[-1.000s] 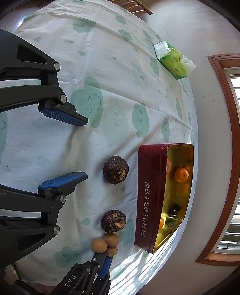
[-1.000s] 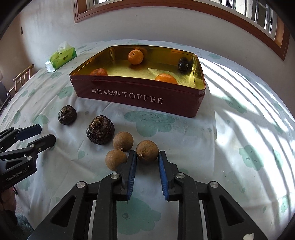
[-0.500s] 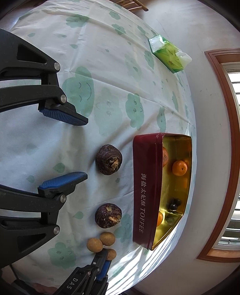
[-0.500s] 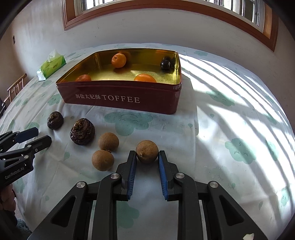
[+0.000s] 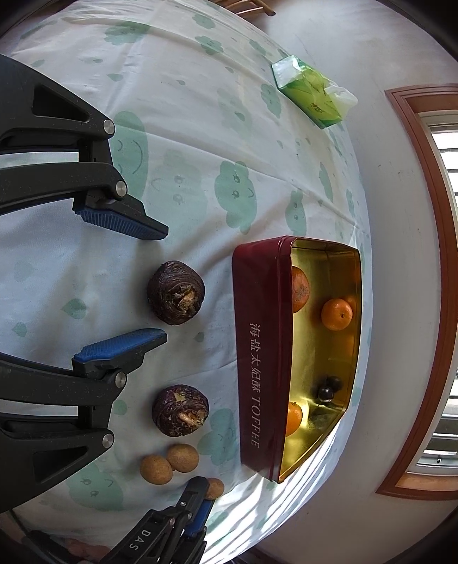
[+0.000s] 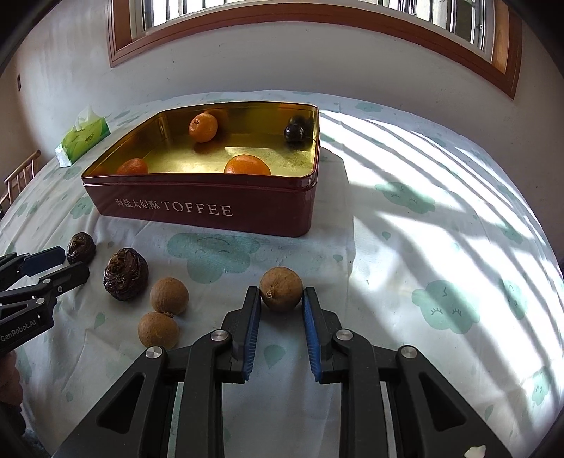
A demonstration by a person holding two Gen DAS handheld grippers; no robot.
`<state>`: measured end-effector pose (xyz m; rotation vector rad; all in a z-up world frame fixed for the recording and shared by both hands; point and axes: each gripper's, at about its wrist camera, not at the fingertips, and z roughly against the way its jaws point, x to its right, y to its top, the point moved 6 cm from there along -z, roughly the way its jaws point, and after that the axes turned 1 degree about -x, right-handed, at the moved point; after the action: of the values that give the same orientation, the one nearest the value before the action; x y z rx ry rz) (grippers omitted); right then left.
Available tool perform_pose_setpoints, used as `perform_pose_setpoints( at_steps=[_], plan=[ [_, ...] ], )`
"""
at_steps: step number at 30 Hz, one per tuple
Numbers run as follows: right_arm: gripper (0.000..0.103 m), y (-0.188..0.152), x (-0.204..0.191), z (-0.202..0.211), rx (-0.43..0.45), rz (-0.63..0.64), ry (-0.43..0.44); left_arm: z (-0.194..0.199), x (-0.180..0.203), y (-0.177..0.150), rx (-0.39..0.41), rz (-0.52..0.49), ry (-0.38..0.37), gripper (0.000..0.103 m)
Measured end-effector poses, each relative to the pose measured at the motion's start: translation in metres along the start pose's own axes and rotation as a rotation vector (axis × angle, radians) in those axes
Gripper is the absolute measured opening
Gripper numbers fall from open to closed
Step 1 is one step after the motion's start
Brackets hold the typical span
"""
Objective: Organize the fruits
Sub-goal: 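Grasp a small tan round fruit with the right tool while the left tool grasps a dark brown fruit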
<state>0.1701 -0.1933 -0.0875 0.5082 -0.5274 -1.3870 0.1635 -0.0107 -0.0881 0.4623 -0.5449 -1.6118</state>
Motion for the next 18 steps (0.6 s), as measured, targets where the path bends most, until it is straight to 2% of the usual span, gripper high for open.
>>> perform_pose_setpoints(
  at_steps=[8, 11, 13, 18],
  plan=[
    [0.022, -0.0006, 0.0008, -0.0002, 0.0, -0.008, 0.008, -0.0082, 0.0039, 0.0118, 0.014, -0.006, 0.011, 0.053],
    [0.022, -0.0006, 0.0008, -0.0002, 0.0, -0.007, 0.007, -0.0072, 0.0048, 0.0111, 0.027, -0.014, 0.008, 0.048],
    [0.022, -0.0007, 0.0009, -0.0003, 0.0, -0.007, 0.007, -0.0058, 0.0074, 0.0101, 0.036, -0.03, 0.006, 0.039],
    [0.022, -0.0008, 0.0009, -0.0004, 0.0, -0.007, 0.008, -0.0048, 0.0092, 0.0088, 0.053, -0.049, 0.018, 0.039]
  ],
)
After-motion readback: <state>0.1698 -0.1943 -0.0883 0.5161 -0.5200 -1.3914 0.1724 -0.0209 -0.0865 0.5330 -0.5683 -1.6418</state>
